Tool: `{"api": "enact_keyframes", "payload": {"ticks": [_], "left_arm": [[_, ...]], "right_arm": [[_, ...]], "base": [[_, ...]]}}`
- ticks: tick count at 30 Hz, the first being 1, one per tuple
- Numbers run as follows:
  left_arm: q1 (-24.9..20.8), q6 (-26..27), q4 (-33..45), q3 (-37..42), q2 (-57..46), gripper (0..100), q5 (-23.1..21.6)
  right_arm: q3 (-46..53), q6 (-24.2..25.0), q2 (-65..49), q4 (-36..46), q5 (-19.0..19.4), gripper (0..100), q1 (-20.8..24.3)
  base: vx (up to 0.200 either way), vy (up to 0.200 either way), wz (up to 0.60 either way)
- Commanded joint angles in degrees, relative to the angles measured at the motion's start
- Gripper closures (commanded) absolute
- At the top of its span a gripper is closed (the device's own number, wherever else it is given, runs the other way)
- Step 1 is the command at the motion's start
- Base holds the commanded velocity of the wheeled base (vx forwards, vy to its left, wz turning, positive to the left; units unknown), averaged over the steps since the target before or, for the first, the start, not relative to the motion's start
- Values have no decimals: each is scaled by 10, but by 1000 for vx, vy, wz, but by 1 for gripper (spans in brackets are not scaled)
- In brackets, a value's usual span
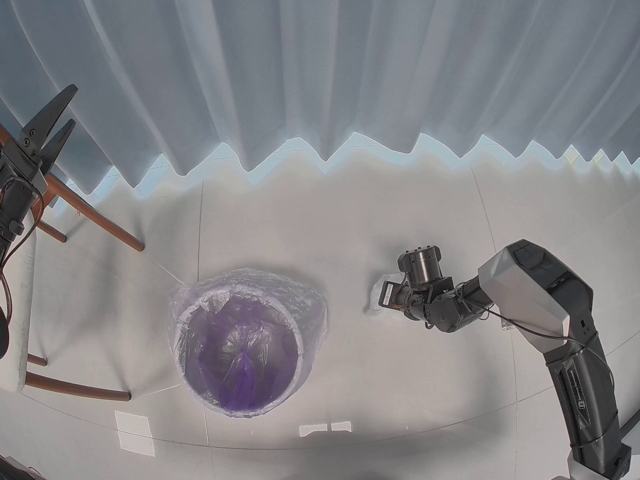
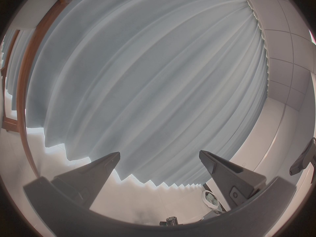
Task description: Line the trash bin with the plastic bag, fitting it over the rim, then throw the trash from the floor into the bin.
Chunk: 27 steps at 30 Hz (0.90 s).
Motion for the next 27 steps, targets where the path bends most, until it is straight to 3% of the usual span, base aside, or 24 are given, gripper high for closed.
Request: {"api": "enact_keyframes", "payload": {"ticks": [1,10,26,27], "left_arm": [[0,0,0,0,0,0,0],[-7,3,0,7,0,0,0],[-11,4,0,8,0,0,0],[-11,4,0,9,0,0,0]], "right_arm": [[-7,2,35,-11,-1,0,4],[-17,-16,26,-2,-22,0,3],[-214,-34,139,68,-46,0,6],[-220,-34,144,69,-50,100,4]], "base": [[0,0,0],[0,0,0],[0,0,0],[0,0,0]]}}
